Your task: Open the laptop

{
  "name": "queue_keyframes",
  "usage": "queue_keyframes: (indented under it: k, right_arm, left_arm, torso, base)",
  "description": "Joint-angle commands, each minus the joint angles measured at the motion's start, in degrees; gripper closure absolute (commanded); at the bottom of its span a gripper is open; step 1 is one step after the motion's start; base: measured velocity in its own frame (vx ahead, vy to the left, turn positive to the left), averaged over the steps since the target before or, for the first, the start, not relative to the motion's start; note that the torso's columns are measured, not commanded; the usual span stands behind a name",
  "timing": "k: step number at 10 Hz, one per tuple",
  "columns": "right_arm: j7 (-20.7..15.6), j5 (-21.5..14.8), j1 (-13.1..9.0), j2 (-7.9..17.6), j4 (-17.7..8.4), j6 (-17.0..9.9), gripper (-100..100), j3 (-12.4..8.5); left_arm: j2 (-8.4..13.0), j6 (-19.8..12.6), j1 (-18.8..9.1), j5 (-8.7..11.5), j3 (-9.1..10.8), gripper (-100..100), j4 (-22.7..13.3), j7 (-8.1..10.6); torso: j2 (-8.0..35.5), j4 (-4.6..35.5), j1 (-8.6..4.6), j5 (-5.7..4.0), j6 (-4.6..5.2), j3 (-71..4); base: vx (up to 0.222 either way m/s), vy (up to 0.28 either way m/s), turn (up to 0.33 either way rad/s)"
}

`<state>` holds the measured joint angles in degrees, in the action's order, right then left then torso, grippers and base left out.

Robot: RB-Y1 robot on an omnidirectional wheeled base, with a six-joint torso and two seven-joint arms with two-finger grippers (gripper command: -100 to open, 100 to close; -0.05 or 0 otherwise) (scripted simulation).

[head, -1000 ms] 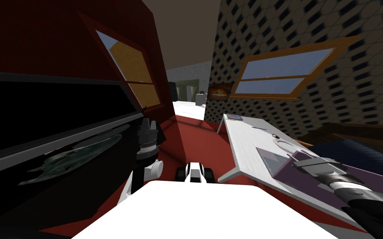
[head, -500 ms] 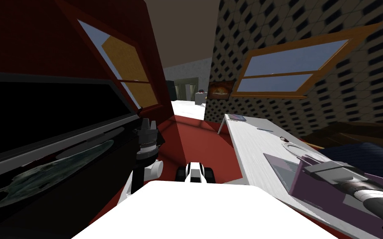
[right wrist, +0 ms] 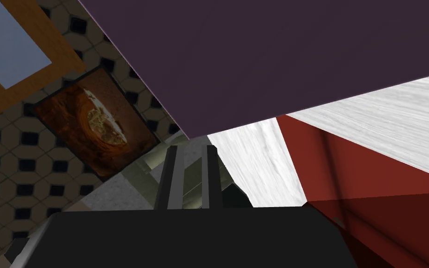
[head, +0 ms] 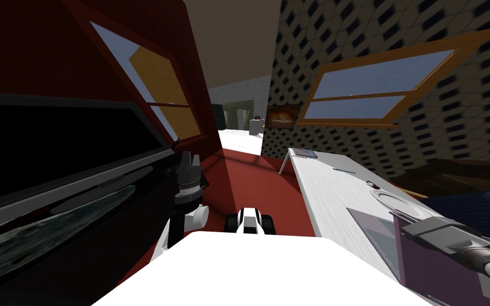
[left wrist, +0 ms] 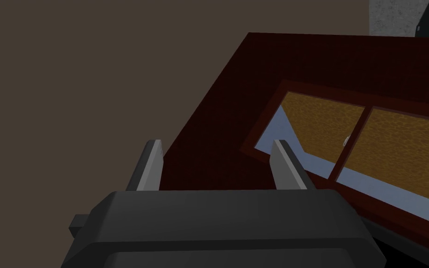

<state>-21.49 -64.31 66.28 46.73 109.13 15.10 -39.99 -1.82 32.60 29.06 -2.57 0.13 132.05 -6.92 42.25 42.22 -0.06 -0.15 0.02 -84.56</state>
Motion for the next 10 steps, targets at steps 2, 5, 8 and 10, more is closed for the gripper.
queue_keyframes:
  k: [2,5,8,10]
  right_arm:
    - [1.34,0.83,4.51,1.2,-1.08,3.96,100,-0.83]
    - [2.83,1.29,8.0,2.69,-1.56,6.08,100,-1.3]
    - [3.1,0.9,10.63,3.59,-1.49,7.83,-100,-2.11]
    - [3.17,0.08,12.47,4.13,-1.08,8.51,-100,-2.18]
  left_arm:
    - [0.0,0.0,-0.01,0.0,0.0,0,0.0,0.0]
    - [0.0,0.0,-0.01,0.0,0.0,0,0.0,0.0]
    - [0.0,0.0,-0.02,0.0,0.0,0,0.0,0.0]
    - [0.0,0.0,-0.01,0.0,0.0,0,0.0,0.0]
  torso:
    - [0.26,0.11,-0.04,0.1,0.08,0.14]
    - [0.15,0.06,-0.01,0.06,0.06,0.06]
    - [0.14,0.09,0.08,0.15,-0.03,0.05]
    - [0.07,0.08,0.01,0.13,-0.02,0.02]
  base:
    - [0.102,-0.021,0.003]
    - [0.11,-0.014,-0.008]
    - [0.065,-0.009,-0.013]
    - [0.047,-0.031,-0.029]
